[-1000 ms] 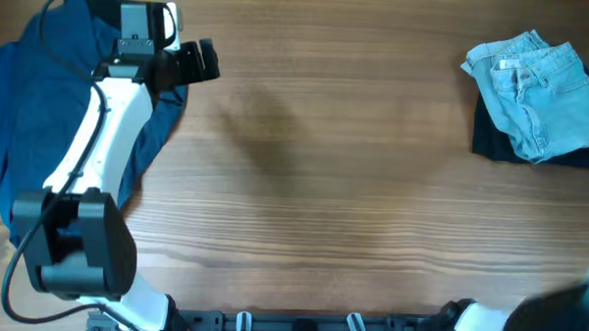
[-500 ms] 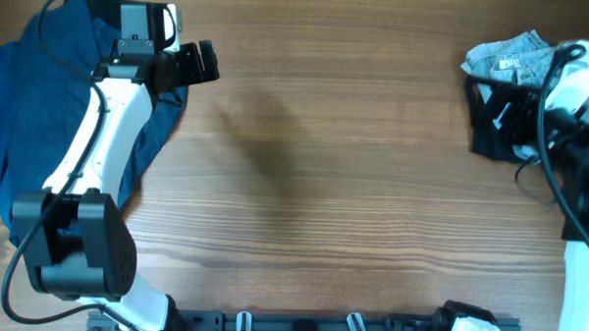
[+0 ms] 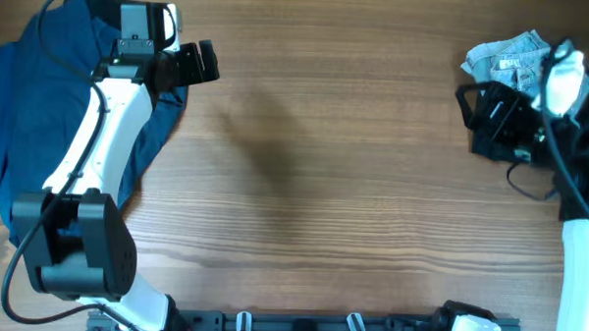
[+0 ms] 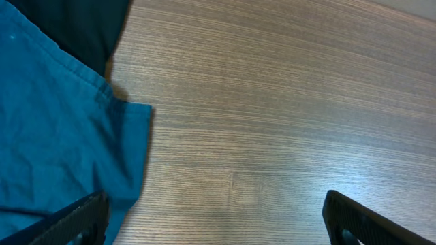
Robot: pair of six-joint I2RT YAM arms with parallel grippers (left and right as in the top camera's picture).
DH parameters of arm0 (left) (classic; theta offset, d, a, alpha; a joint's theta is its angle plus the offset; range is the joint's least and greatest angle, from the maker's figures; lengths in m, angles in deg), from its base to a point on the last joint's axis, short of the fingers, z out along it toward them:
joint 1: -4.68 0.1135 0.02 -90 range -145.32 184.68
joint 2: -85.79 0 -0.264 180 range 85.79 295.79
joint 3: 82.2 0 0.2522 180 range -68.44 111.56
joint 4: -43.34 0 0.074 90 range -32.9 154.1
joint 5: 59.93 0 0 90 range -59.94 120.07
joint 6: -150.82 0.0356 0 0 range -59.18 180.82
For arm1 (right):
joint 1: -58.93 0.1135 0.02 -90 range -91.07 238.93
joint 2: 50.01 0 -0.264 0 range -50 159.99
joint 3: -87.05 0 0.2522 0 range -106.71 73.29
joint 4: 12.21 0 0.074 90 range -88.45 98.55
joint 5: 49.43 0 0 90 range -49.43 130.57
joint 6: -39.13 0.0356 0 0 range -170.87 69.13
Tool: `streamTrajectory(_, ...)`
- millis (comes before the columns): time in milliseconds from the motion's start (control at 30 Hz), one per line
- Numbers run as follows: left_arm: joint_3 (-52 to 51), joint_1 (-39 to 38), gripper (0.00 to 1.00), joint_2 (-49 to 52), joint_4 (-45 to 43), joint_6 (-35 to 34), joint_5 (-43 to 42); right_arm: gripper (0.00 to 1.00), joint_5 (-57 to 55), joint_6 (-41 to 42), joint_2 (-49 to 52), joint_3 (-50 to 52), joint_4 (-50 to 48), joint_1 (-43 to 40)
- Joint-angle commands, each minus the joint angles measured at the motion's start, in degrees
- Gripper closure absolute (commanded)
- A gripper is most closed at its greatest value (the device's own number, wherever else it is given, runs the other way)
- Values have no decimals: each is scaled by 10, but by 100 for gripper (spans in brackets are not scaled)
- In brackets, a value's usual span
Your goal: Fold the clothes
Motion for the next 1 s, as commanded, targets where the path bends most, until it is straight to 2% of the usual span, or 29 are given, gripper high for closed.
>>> streamTrajectory(0,4,2,0,-10,-2,1,3,0,51,-141,-20,17,-54,2)
streamTrajectory(67,4,2,0,-10,-2,1,3,0,44,-163,-66,59,-112,2)
streamTrajectory(200,4,2,0,-10,-2,1,3,0,12,-156,-192,214,-236,2)
streamTrajectory(300,4,2,0,-10,-2,1,3,0,-15,-95,-316,390,-350,2)
streamTrajectory(400,4,2,0,-10,-2,1,3,0,-43,-40,-413,518,-407,2)
streamTrajectory(500,4,2,0,-10,-2,1,3,0,-44,-43,-494,616,-435,2)
streamTrajectory(700,4,2,0,-10,-2,1,3,0,-53,-44,-595,716,-435,2)
streamTrajectory(967,4,2,0,-10,-1,1,3,0,-78,-43,-634,732,-437,2)
